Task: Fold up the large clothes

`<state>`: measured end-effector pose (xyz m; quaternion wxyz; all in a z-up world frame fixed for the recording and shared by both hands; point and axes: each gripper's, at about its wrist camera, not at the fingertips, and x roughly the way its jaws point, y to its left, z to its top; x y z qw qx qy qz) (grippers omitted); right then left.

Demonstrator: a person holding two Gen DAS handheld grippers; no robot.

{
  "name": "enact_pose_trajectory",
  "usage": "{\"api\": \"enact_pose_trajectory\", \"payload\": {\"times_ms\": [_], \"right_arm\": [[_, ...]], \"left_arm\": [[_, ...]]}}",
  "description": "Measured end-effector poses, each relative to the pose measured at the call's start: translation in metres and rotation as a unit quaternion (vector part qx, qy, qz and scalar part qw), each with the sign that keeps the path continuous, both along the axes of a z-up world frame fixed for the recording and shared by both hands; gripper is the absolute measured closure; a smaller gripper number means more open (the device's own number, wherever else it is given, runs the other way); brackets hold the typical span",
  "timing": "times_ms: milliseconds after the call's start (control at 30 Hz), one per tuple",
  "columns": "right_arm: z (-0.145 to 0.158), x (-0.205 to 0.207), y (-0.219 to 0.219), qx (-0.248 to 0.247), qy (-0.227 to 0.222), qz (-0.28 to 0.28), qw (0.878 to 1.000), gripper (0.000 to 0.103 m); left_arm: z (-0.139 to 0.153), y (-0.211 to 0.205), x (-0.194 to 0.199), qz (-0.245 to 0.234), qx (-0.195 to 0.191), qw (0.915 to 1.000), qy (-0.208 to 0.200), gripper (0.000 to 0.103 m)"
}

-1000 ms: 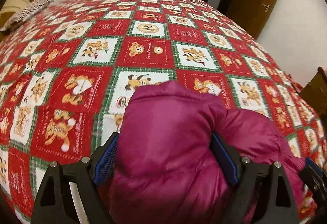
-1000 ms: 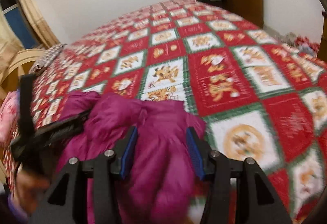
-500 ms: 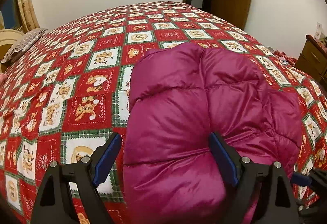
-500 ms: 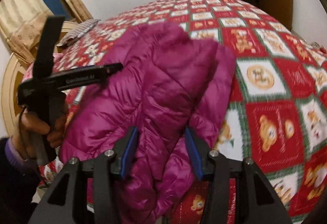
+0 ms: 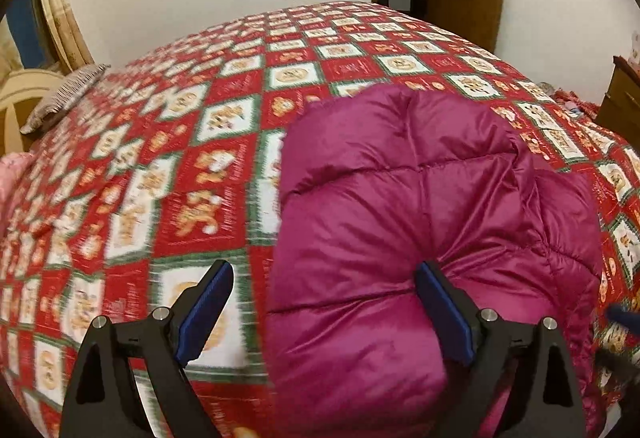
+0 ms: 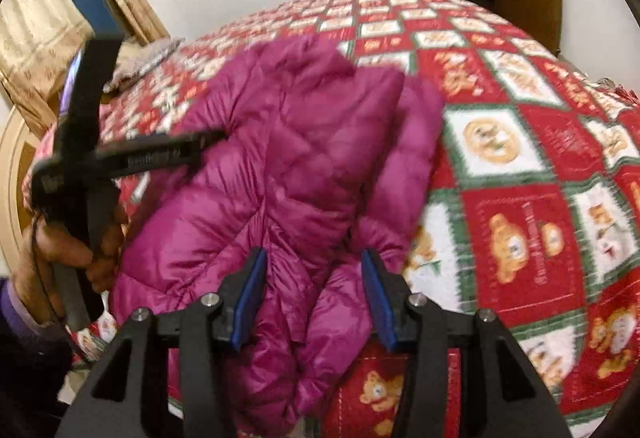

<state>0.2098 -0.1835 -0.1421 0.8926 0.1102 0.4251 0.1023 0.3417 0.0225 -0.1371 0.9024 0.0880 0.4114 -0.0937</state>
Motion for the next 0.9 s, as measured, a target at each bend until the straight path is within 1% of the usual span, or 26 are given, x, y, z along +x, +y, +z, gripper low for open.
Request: {"api": "enact_pose_trajectory", "payload": {"times_ms": [67,100,133,167,200,233,267,300,333,400,433,467,500,533,567,600,633,700,767,833,867,900], "right_arm": [[0.015,0.001,-0.012,0.007,-0.022,-0.012,1.000,0.049],[0.023,0.003,-0.017,0.009,-0.033,-0.019,0.999,0.049],[0.028,0.004,-0.021,0.009,-0.041,-0.024,0.999,0.045],[0.031,0.006,-0.023,0.009,-0.047,-0.029,0.998,0.041],[0.033,0.008,-0.024,0.009,-0.051,-0.034,0.998,0.029],[0.034,0.008,-0.023,0.008,-0.056,-0.039,0.998,0.019],[0.034,0.009,-0.024,0.010,-0.062,-0.045,0.997,0.016],[0.033,0.009,-0.024,0.011,-0.065,-0.053,0.996,0.010],[0.032,0.010,-0.024,0.011,-0.067,-0.061,0.996,0.006],[0.028,0.012,-0.024,0.012,-0.067,-0.072,0.995,0.002],[0.026,0.014,-0.025,0.012,-0.065,-0.075,0.995,0.000],[0.022,0.018,-0.025,0.012,-0.059,-0.075,0.995,0.000],[0.021,0.019,-0.026,0.011,-0.052,-0.073,0.996,0.000],[0.018,0.023,-0.027,0.007,-0.042,-0.070,0.997,0.000],[0.015,0.028,-0.028,0.004,-0.033,-0.069,0.997,0.000],[0.013,0.029,-0.030,0.005,-0.027,-0.067,0.997,0.000],[0.011,0.030,-0.032,0.006,-0.023,-0.065,0.998,0.000],[0.007,0.036,-0.037,0.016,-0.017,-0.066,0.998,0.000],[0.003,0.041,-0.042,0.038,-0.013,-0.065,0.997,0.000],[-0.004,0.047,-0.044,0.050,-0.003,-0.067,0.997,0.000],[-0.007,0.049,-0.044,0.054,0.001,-0.066,0.996,0.000],[-0.012,0.052,-0.044,0.061,0.008,-0.063,0.996,0.000]], "left_arm": [[0.009,0.005,-0.002,0.011,0.012,0.9997,-0.016,0.010],[0.016,0.011,-0.002,0.024,0.019,0.9991,-0.029,0.010],[0.020,0.016,-0.002,0.030,0.019,0.9987,-0.037,0.010],[0.025,0.022,-0.003,0.035,0.016,0.9982,-0.046,0.010],[0.028,0.026,-0.001,0.036,0.013,0.9980,-0.049,0.010],[0.030,0.031,0.001,0.038,0.014,0.9979,-0.051,0.010],[0.030,0.034,0.002,0.038,0.016,0.9978,-0.051,0.010],[0.030,0.036,0.003,0.037,0.023,0.9978,-0.051,0.010],[0.028,0.038,0.005,0.036,0.036,0.9974,-0.051,0.010],[0.026,0.039,0.007,0.037,0.044,0.9969,-0.053,0.010],[0.025,0.042,0.009,0.035,0.035,0.9976,-0.049,0.010],[0.024,0.046,0.010,0.031,0.016,0.9986,-0.040,0.010],[0.023,0.054,0.014,0.024,-0.034,0.9990,-0.017,0.010],[0.022,0.063,0.019,0.020,-0.083,0.9963,0.007,0.010],[0.019,0.072,0.024,0.018,-0.132,0.9905,0.031,0.010],[0.017,0.078,0.027,0.019,-0.167,0.9844,0.051,0.010],[0.011,0.087,0.033,0.021,-0.216,0.9728,0.080,0.010],[-0.003,0.098,0.042,0.024,-0.277,0.9533,0.118,0.010],[-0.014,0.098,0.045,0.018,-0.295,0.9455,0.137,0.010],[-0.025,0.091,0.045,0.014,-0.294,0.9434,0.152,0.010],[-0.029,0.087,0.045,0.005,-0.299,0.9408,0.160,0.010],[-0.034,0.082,0.045,-0.011,-0.311,0.9350,0.171,0.010]]}}
